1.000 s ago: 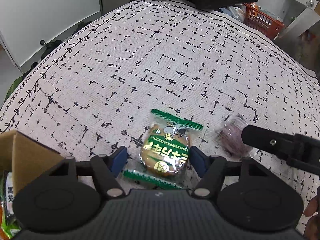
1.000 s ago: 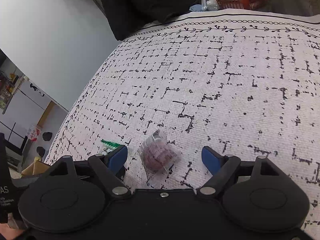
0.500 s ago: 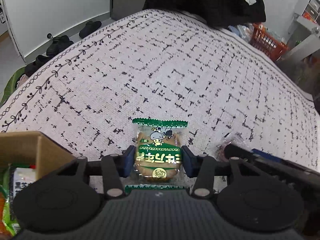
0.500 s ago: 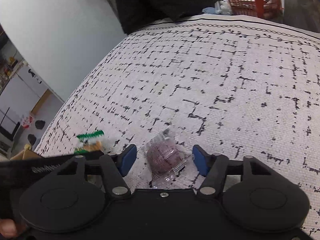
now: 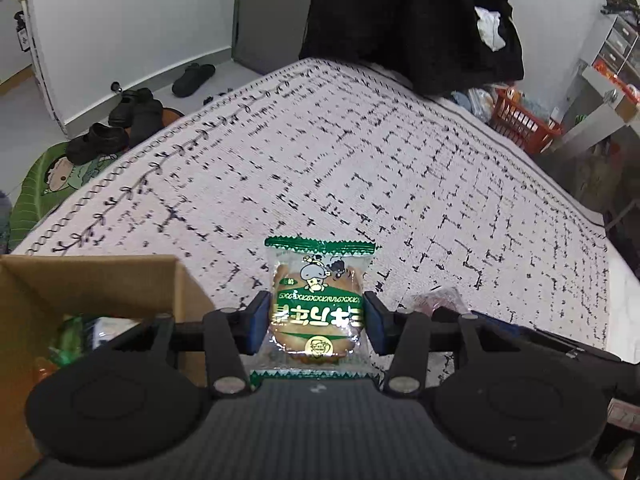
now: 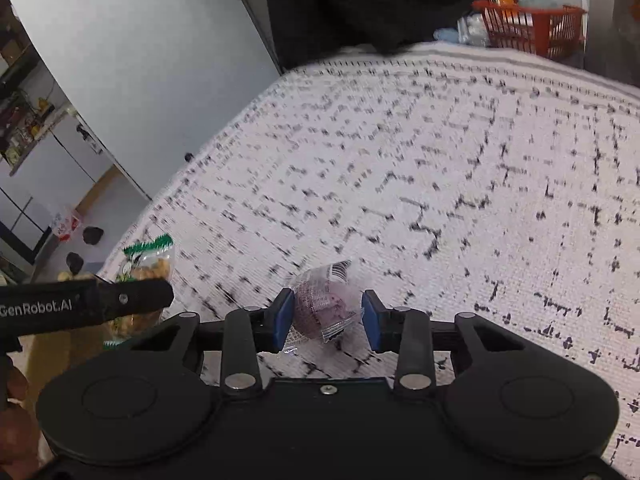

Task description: Organize snacks

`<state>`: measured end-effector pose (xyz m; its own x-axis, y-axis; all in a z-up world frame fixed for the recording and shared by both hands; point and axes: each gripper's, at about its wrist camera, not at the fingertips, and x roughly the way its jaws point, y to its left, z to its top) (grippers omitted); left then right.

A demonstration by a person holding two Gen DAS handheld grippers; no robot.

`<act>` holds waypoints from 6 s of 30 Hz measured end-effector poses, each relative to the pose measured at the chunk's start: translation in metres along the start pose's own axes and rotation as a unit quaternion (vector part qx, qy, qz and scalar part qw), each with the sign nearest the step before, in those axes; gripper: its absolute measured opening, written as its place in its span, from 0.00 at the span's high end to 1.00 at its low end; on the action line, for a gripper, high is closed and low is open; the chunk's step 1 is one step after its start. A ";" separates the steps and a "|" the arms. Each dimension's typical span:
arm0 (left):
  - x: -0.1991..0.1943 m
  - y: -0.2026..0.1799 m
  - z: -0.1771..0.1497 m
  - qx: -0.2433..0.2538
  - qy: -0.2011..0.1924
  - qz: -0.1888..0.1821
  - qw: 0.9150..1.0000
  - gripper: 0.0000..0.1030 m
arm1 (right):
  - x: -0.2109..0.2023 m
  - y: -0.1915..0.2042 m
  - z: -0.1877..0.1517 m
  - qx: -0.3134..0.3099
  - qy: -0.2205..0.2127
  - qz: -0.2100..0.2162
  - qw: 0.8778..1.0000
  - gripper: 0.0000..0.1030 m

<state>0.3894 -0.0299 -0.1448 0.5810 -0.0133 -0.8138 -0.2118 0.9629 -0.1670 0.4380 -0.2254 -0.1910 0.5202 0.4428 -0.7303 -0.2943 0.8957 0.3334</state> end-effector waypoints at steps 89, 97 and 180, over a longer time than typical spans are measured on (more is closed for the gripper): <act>-0.308 0.142 -0.095 -0.031 -0.079 0.017 0.996 0.00 | -0.243 0.196 -0.073 -0.035 -0.073 0.045 0.996 0.01; -0.337 0.136 -0.120 -0.012 -0.103 0.016 0.995 0.00 | -0.271 0.199 -0.094 -0.056 -0.087 0.043 0.994 0.00; -0.402 0.128 -0.183 0.023 -0.145 0.013 0.989 0.00 | -0.327 0.205 -0.148 -0.100 -0.111 0.022 0.989 0.00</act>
<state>-0.0151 0.0496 0.0595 0.7780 0.0838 -0.6227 -0.1983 0.9732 -0.1168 0.0890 -0.1927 0.0276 0.6601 0.4987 -0.5618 -0.4613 0.8593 0.2209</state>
